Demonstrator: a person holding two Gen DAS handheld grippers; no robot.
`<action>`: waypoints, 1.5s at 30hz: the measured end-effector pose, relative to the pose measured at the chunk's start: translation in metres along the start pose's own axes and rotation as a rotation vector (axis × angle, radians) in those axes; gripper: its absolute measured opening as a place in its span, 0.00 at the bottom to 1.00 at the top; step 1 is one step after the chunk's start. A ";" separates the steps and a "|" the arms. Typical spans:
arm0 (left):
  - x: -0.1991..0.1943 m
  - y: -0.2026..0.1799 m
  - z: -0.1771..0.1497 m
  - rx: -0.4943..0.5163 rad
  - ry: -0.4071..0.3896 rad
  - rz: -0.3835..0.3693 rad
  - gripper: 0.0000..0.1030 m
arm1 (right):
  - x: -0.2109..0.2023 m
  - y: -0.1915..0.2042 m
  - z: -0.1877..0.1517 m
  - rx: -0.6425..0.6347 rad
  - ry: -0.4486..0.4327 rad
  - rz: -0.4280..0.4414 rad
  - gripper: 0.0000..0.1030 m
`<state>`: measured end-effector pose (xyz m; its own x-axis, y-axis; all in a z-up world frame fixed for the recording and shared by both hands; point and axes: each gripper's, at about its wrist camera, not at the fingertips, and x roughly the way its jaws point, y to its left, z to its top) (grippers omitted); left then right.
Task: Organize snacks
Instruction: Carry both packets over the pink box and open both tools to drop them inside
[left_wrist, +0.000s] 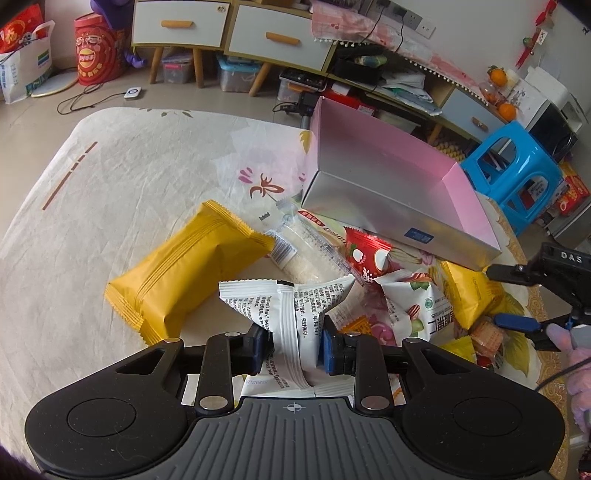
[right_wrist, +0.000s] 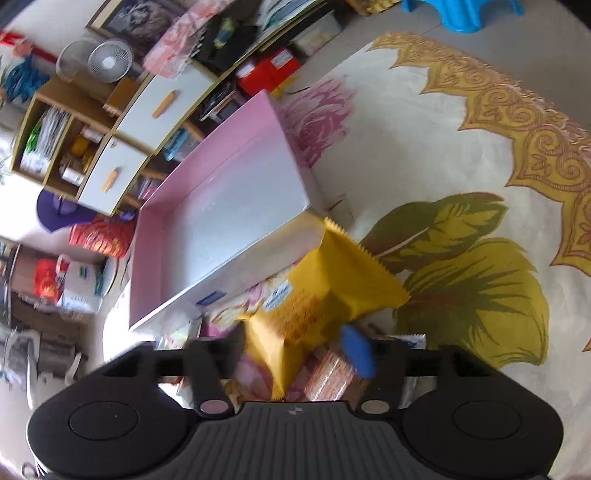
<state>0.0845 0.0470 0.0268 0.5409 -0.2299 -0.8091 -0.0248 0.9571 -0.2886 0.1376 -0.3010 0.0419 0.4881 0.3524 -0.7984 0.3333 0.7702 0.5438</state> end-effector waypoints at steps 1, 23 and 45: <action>0.001 0.000 0.000 0.000 0.002 0.001 0.26 | 0.002 0.000 0.001 0.007 -0.006 -0.010 0.65; -0.011 -0.002 -0.004 0.012 -0.020 -0.014 0.25 | 0.009 -0.004 0.003 -0.047 -0.034 -0.021 0.29; -0.035 -0.027 0.004 0.034 -0.115 -0.054 0.25 | -0.025 0.018 -0.004 -0.099 -0.017 0.072 0.16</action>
<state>0.0699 0.0295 0.0650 0.6337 -0.2616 -0.7280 0.0342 0.9496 -0.3115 0.1281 -0.2943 0.0706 0.5216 0.4005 -0.7533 0.2162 0.7921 0.5708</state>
